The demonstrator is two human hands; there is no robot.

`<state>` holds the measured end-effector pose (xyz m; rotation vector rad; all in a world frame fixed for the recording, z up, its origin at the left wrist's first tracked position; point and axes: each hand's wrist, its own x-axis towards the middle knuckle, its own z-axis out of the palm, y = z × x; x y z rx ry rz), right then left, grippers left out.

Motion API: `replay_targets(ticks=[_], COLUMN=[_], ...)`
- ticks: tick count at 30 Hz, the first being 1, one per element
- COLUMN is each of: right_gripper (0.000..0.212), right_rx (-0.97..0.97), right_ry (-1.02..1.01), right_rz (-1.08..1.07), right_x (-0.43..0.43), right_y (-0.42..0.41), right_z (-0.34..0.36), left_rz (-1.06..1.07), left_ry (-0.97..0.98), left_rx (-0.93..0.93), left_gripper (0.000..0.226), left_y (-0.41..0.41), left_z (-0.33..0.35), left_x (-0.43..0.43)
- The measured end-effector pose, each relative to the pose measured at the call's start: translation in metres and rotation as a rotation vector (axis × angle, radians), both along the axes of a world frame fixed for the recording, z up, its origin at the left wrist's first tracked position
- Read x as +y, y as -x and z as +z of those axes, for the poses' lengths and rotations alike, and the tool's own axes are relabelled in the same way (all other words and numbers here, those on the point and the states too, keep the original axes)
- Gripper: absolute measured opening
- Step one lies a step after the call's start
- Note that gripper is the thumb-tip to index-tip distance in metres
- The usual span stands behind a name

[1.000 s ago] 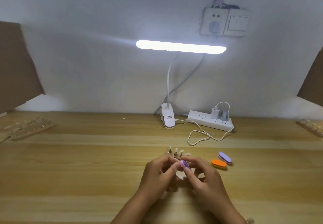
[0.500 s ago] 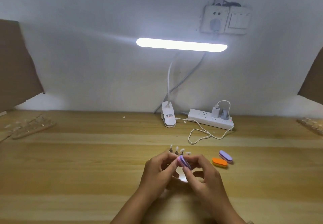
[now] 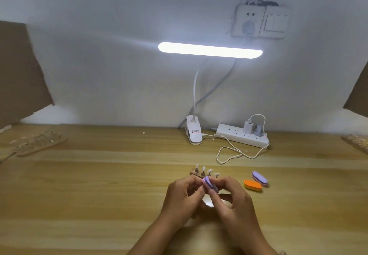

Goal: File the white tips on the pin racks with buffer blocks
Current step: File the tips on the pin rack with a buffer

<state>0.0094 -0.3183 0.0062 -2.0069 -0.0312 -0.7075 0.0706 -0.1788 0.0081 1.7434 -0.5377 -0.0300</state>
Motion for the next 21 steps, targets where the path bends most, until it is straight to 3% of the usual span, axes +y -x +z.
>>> replay_targets(ticks=[4,8,13,17,21], right_gripper=[0.028,0.028,0.029,0.029,0.026], right_rx=[0.039,0.027,0.029,-0.007,0.035], right_ry=[-0.027,-0.016,-0.007,0.004,-0.061], right_rz=[0.01,-0.006,-0.009,-0.002,0.005], right_x=[-0.004,-0.0033,-0.0034,-0.0001,-0.0022], right_y=[-0.0016,-0.0017,-0.002,-0.0023,-0.0033], right_z=[-0.0019,-0.0034,-0.0037,-0.0018,-0.002], left_rz=[0.053,-0.004,0.067,-0.049,0.072], left_ry=[0.08,-0.012,0.049,-0.108,0.041], left_rx=[0.023,-0.009,-0.004,-0.095,-0.019], left_gripper=[0.014,0.01,0.017,0.02,0.017], left_y=[-0.0036,0.0007,-0.0027,0.0027,-0.0031], left_z=[0.0026,0.0014,0.0034,0.0006,0.0011], left_x=[0.0011,-0.0003,0.001,-0.0032,0.0001])
